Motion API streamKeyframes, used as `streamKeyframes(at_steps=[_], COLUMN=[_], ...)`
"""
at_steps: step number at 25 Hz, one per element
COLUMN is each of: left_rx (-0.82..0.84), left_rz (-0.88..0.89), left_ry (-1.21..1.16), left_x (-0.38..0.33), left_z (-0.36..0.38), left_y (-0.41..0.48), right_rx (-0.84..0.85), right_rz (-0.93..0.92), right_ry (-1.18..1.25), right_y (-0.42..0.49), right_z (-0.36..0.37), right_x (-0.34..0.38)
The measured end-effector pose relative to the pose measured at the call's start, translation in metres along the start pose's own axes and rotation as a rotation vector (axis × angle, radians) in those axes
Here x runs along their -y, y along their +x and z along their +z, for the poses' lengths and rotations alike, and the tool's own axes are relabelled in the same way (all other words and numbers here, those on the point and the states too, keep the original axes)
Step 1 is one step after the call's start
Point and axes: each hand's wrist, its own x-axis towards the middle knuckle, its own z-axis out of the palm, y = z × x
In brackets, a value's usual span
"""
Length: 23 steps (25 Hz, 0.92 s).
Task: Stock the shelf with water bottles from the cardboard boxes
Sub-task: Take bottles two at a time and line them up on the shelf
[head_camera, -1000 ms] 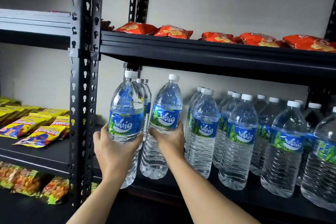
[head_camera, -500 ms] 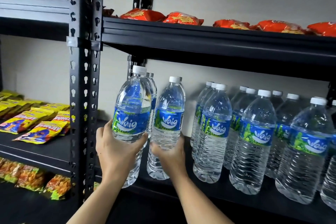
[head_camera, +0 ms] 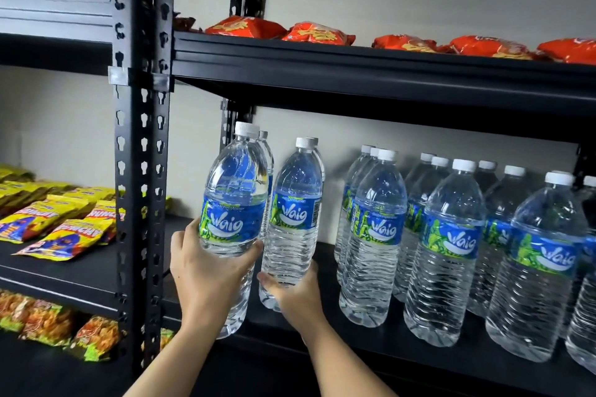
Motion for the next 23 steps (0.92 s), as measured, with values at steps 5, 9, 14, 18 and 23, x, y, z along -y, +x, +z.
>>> streamKeyframes(at_steps=[5, 9, 14, 18, 23], left_rx=[0.006, 0.008, 0.016, 0.012, 0.013], left_rz=[-0.012, -0.026, -0.037, -0.023, -0.045], left_ry=[-0.041, -0.050, -0.018, -0.001, 0.019], left_x=[-0.005, -0.003, 0.001, 0.006, 0.013], left_z=[0.003, 0.005, 0.007, 0.012, 0.022], left_y=[0.003, 0.006, 0.007, 0.012, 0.033], right_rx=[0.166, 0.273, 0.329, 0.220, 0.178], right_rz=[0.032, 0.027, 0.004, -0.069, -0.063], right_ry=[-0.023, -0.014, -0.181, -0.268, -0.314], right_y=[-0.012, -0.012, -0.009, -0.012, -0.009], right_z=[-0.019, -0.026, -0.037, -0.039, -0.035], right_x=[0.026, 0.034, 0.023, 0.011, 0.008])
